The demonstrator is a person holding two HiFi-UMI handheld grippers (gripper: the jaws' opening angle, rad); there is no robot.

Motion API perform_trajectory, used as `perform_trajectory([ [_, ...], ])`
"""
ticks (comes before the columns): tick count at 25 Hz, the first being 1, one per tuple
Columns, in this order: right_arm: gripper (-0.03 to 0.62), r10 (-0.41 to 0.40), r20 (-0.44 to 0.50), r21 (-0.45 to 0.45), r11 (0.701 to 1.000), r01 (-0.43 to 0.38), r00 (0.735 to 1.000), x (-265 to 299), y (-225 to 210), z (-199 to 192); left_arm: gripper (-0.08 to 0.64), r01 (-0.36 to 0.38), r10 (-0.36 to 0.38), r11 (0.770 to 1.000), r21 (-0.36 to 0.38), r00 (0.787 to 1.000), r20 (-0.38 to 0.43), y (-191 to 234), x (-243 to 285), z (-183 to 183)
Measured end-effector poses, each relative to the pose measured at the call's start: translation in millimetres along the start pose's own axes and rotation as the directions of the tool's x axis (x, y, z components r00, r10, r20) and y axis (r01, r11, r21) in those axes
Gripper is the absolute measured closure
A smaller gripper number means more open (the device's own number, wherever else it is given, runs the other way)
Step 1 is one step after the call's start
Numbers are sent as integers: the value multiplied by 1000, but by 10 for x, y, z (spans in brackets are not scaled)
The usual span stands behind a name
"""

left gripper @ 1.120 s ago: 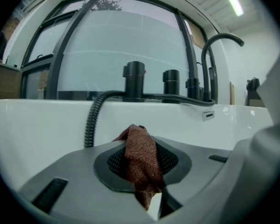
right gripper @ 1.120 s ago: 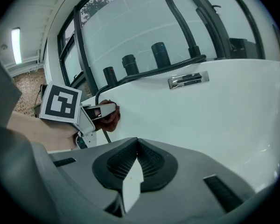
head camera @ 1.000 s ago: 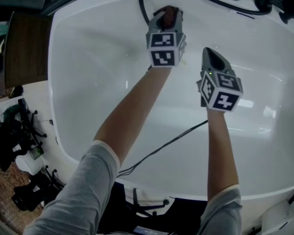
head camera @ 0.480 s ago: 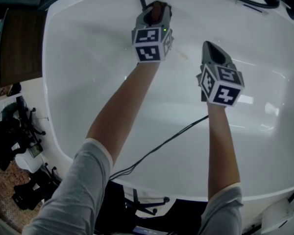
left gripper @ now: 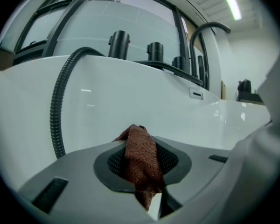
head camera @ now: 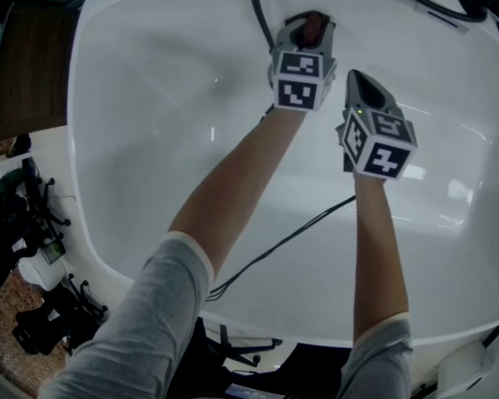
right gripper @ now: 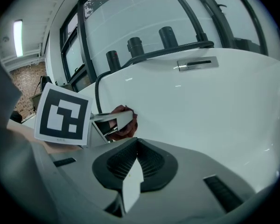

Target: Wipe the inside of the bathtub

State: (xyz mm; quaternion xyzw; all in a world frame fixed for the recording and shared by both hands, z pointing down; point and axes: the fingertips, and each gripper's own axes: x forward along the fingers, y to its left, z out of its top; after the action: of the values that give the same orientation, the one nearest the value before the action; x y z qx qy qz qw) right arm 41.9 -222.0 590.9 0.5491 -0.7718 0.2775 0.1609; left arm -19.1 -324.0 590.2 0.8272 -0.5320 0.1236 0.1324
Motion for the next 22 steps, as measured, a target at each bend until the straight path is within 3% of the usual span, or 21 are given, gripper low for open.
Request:
perform_trajectory([
  [3,586,-6,-6,-5,1000,6,1000,28,14,-40,468,-8,8,1000,-19,1000,18,137,-43,-8],
  [11,586,1,-15,15,1000,-1,1000,70,57,-203,466,-81,81,997,15,997,10,602,-220,-123],
  [18,586,-10,-12,13,1000,10,1000,100,0,-234,466,-37,37,999,-15,999,-32,172,-16,-287],
  [22,586,-7,-16,18,1000,7,1000,151,19,-272,468,14,-13,1000,22,999,-37,52,36,-374],
])
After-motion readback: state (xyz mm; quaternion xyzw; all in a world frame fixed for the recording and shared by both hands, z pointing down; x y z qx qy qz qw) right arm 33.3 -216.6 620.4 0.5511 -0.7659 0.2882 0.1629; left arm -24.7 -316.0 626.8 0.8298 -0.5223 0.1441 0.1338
